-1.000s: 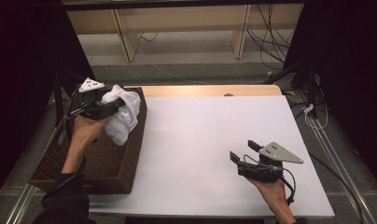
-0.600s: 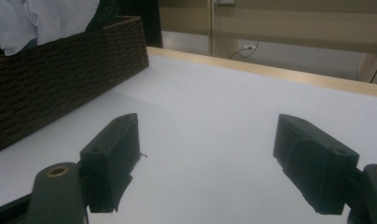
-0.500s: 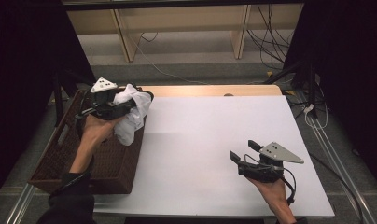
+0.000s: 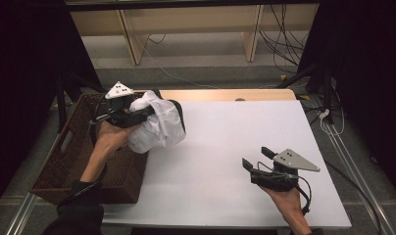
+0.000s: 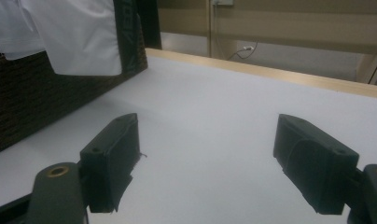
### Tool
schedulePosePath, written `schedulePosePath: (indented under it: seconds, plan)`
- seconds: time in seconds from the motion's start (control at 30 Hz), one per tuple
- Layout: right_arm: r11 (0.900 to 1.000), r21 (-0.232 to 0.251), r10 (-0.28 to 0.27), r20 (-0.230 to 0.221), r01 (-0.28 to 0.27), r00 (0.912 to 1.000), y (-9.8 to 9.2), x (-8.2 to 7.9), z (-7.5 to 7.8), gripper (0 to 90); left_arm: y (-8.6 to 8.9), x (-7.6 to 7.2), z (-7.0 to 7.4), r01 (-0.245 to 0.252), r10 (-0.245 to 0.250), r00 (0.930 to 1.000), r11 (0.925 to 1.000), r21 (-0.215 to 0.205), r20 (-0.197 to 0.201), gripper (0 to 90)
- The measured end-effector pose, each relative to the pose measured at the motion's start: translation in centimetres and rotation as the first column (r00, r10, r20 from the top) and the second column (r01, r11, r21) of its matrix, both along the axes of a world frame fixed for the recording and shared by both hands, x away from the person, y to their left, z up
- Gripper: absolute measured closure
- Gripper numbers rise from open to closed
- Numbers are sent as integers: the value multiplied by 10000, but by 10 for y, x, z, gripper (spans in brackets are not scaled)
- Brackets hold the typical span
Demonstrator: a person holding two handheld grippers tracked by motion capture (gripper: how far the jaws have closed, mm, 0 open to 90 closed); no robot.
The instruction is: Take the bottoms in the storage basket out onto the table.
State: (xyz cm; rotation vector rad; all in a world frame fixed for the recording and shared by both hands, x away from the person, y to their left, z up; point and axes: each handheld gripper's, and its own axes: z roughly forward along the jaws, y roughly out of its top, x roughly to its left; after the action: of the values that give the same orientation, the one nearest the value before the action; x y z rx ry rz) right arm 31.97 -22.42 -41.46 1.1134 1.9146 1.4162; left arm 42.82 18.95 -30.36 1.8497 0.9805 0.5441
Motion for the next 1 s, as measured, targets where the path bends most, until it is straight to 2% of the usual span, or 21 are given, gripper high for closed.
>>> schedulePosePath:
  seconds: [0.23, 0.53, 0.8, 1.0]
  plan:
    - [10000, -17, -9, 2, 9, 10000, 0, 0, 0, 238, -12, -3, -1, 417, -417, 9991, 9990, -165, -38, 673]
    - [10000, -14, -23, 25, 23, 10000, -1, 0, 0, 238, -33, -8, -4, 1203, -1208, 9925, 9923, -278, -171, 673]
    - [10000, -10, -28, 44, 28, 10000, -1, 0, 0, 238, -50, -10, -10, 1617, -1624, 9862, 9866, -214, -335, 673]
    - [10000, -9, -35, 53, 36, 10000, -1, 0, 1, 238, -56, -9, -13, 1761, -1776, 9831, 9838, -346, -449, 673]
